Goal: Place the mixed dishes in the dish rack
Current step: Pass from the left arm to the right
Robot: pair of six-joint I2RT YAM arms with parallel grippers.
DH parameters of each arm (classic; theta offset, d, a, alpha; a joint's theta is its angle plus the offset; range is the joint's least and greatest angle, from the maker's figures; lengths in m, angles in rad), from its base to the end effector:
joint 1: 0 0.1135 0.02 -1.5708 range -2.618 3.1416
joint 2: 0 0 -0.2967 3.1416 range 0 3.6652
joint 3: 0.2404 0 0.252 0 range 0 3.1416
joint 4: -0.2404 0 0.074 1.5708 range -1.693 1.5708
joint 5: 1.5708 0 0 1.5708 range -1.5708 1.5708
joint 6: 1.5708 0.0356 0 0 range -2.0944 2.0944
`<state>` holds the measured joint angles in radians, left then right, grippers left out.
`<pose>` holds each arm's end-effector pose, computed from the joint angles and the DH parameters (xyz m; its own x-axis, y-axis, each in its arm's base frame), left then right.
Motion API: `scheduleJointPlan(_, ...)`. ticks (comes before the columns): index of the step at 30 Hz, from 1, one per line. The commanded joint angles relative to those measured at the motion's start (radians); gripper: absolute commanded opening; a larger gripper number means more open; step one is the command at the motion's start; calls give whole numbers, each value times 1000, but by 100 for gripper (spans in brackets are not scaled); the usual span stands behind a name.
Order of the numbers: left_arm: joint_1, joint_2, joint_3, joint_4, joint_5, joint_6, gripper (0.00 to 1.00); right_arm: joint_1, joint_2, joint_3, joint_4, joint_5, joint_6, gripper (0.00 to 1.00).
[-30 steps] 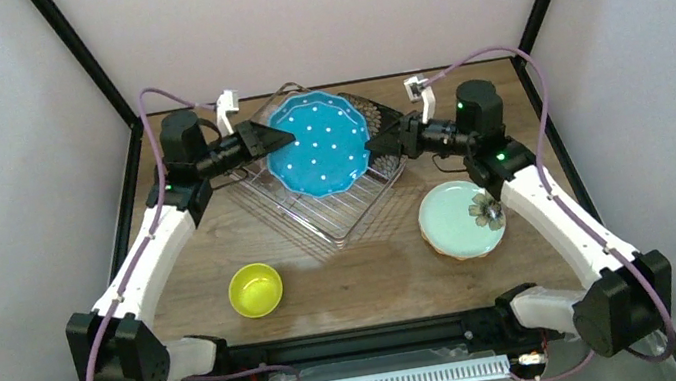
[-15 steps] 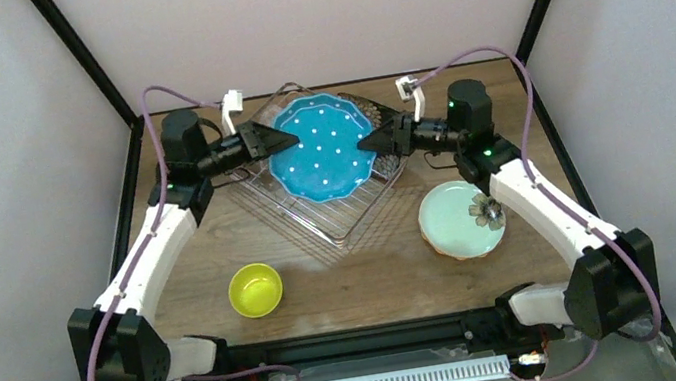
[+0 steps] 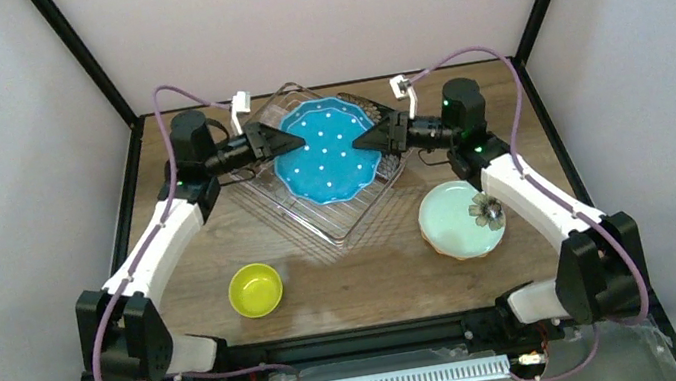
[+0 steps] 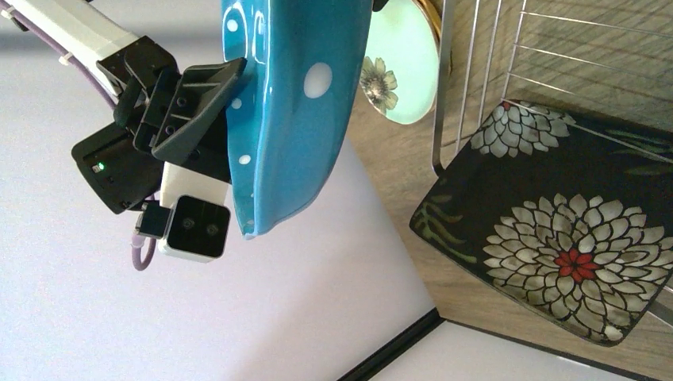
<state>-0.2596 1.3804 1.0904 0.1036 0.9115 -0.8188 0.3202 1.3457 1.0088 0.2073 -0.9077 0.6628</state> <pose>0.2921 -0.1067 0.3746 -0.7854 -0.2543 -0.5643 0.4894 0.3030 -0.8177 0.2756 0.1210 0.3660 -0.6723 0.1761 -0.7190 -0.6620 0.2917 0.6905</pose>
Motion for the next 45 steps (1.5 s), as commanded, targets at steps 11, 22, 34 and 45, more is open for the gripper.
scheduleJointPlan(11,-24,31,2,186,44,-65,3,28,32,37,-45,-19,-7,12)
scheduleJointPlan(22,-26,19,-8,83,-4,-1,38,28,-1,65,-99,2,-35,1)
scheduleJointPlan(34,-17,7,-30,33,-119,-1,94,28,-36,108,-173,48,-85,1)
scheduleJointPlan(45,58,-21,-65,11,-302,-96,95,28,-31,212,-302,151,-204,1)
